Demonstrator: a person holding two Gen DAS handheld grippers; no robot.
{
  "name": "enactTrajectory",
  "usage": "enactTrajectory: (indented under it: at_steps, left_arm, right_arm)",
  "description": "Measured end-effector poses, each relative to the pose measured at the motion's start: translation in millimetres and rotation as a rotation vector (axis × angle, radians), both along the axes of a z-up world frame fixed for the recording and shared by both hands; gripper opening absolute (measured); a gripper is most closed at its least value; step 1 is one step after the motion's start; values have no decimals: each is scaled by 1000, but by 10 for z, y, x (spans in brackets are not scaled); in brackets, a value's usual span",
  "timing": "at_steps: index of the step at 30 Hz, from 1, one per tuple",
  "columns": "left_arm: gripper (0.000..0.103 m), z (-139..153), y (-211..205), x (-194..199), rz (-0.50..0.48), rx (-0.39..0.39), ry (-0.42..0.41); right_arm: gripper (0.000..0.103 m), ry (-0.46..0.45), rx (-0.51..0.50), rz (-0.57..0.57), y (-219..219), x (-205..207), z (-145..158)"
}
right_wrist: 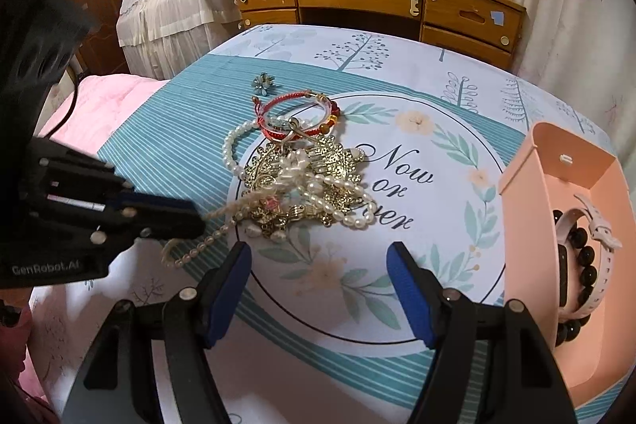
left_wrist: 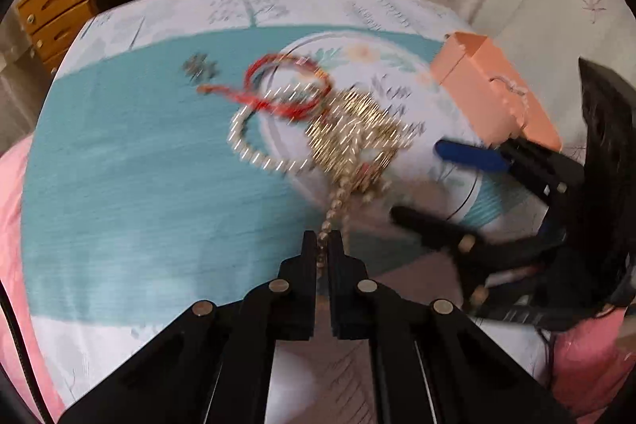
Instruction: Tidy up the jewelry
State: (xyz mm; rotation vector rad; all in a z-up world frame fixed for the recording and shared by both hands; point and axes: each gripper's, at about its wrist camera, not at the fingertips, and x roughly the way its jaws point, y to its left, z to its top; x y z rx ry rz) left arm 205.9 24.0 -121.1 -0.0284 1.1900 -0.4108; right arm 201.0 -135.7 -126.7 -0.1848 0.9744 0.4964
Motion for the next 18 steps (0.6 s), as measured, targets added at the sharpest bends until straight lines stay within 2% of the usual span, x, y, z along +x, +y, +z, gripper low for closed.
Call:
enactTrajectory:
  at_steps: [4, 10, 18]
  left_arm:
    - [3, 12, 202, -163, 45, -18, 19]
    - [3, 226, 422, -418, 76, -39, -21]
    - [3, 879, 516, -612, 78, -103, -199]
  right_arm:
    - [71, 0, -2, -4, 4, -1, -2]
    - [71, 16, 32, -29, 8, 42, 6]
    - [71, 20, 29, -45, 57, 65, 10]
